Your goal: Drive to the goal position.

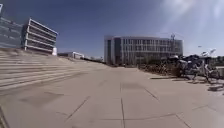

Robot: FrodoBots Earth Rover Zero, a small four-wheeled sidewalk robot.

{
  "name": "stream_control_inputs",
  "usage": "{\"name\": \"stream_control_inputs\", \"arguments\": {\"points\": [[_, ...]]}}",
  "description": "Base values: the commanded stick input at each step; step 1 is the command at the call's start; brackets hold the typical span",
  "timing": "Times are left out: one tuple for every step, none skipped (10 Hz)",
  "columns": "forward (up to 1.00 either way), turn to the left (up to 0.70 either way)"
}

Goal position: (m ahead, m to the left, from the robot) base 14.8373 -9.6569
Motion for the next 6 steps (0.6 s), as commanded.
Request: {"name": "stream_control_inputs", "arguments": {"points": [[0.7, -0.01], [0.7, -0.01], [0.7, -0.01], [0.7, -0.01], [0.7, -0.01], [0.7, -0.01]]}}
